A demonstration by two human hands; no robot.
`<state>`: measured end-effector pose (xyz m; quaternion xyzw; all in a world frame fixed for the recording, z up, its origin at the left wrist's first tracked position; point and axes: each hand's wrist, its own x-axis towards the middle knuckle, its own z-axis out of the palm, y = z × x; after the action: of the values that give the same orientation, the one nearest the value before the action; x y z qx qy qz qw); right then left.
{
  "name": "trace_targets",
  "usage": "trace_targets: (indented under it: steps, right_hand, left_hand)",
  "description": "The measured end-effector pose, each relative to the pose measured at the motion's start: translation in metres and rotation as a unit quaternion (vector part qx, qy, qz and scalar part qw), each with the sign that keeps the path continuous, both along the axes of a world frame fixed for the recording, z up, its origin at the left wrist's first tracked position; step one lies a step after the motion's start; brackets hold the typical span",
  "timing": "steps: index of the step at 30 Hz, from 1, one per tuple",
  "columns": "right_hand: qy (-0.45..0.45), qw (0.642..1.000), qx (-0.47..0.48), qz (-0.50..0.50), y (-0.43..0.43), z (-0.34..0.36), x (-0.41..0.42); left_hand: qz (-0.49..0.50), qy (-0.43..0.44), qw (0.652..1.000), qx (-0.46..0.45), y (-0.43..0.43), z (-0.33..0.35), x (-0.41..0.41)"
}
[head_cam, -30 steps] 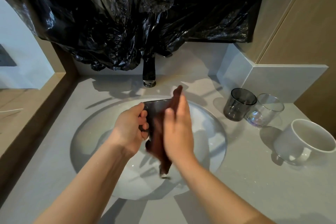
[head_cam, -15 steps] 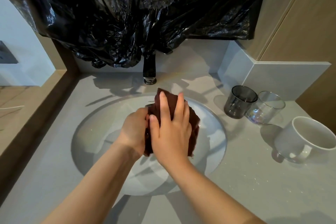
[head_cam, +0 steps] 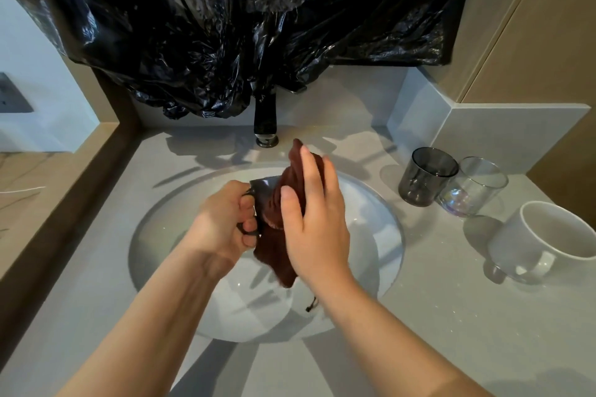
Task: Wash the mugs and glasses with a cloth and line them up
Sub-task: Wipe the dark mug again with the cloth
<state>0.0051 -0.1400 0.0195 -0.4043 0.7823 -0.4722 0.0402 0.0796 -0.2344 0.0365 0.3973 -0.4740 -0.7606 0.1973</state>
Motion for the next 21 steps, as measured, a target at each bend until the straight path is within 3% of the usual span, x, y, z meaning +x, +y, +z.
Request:
trace_targets:
  steps: [1, 2, 4, 5, 6, 9, 10, 11, 13, 14, 15, 16, 17, 19, 21]
  right_hand:
    - [-0.074, 0.996, -0.033, 0.021, -0.002, 0.003, -0.006]
    - [-0.221, 0.97, -0.096, 0.032, -0.003, 0.009, -0.013]
    - [-0.507, 0.849, -0.141, 0.048, -0.005, 0.017, -0.03]
    - [-0.573, 0.809, -0.117, 0.06, -0.005, 0.017, -0.037]
    - [-0.599, 0.793, -0.084, 0.074, -0.002, 0.018, -0.039]
    - [-0.602, 0.793, -0.065, 0.064, 0.004, 0.019, -0.035]
    - [-0.584, 0.808, -0.071, 0.044, 0.004, 0.02, -0.031]
    - [-0.53, 0.844, -0.078, 0.027, 0.004, 0.02, -0.026]
    - [-0.273, 0.961, -0.029, 0.026, 0.003, 0.014, -0.016]
    - [-0.115, 0.993, 0.017, 0.03, 0.005, 0.012, -0.012]
    - [-0.013, 0.998, 0.046, 0.03, 0.005, 0.013, -0.011]
    - [0.025, 0.998, 0.055, 0.033, 0.003, 0.013, -0.014]
    - [0.003, 0.998, 0.045, 0.041, 0.001, 0.017, -0.019]
    - [-0.205, 0.977, -0.03, 0.057, -0.004, 0.028, -0.03]
    - [-0.468, 0.876, -0.092, 0.07, -0.005, 0.036, -0.041]
  left_hand:
    - [-0.002, 0.003, 1.0, 0.004, 0.0, 0.0, 0.0]
    - [-0.004, 0.007, 1.0, 0.012, -0.002, 0.001, 0.0]
    - [-0.011, 0.02, 0.999, 0.048, -0.006, 0.003, 0.0]
    - [-0.014, 0.028, 0.997, 0.072, -0.008, 0.004, 0.0]
    - [-0.017, 0.036, 0.994, 0.099, -0.01, 0.003, 0.001]
    - [-0.012, 0.043, 0.986, 0.161, -0.012, -0.002, 0.001]
    - [-0.005, 0.039, 0.985, 0.165, -0.012, -0.004, 0.002]
    - [0.002, 0.034, 0.987, 0.158, -0.011, -0.006, 0.002]
    - [0.007, 0.021, 0.992, 0.122, -0.007, -0.007, 0.001]
    - [0.002, 0.017, 0.995, 0.103, -0.004, -0.007, 0.0]
    - [-0.006, 0.014, 0.996, 0.089, -0.001, -0.005, 0.0]
    - [-0.014, 0.017, 0.996, 0.084, 0.0, -0.003, 0.0]
    - [-0.018, 0.025, 0.996, 0.087, 0.0, -0.002, 0.0]
    - [-0.021, 0.043, 0.993, 0.104, -0.003, 0.002, 0.002]
    - [-0.026, 0.061, 0.99, 0.125, -0.008, 0.006, 0.003]
